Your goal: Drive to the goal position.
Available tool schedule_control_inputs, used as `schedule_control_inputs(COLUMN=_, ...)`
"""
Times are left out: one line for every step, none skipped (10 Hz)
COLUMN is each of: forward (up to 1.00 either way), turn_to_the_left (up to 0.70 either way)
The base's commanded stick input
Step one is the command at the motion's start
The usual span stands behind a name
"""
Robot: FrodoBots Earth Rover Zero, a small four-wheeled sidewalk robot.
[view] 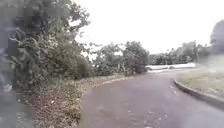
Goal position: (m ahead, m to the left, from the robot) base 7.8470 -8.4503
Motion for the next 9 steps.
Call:
schedule_control_inputs(forward=0.45, turn_to_the_left=0.00)
schedule_control_inputs(forward=0.45, turn_to_the_left=0.00)
schedule_control_inputs(forward=0.45, turn_to_the_left=0.00)
schedule_control_inputs(forward=0.45, turn_to_the_left=0.00)
schedule_control_inputs(forward=0.45, turn_to_the_left=0.00)
schedule_control_inputs(forward=0.45, turn_to_the_left=-0.21)
schedule_control_inputs(forward=0.45, turn_to_the_left=-0.10)
schedule_control_inputs(forward=0.45, turn_to_the_left=0.00)
schedule_control_inputs(forward=0.45, turn_to_the_left=0.00)
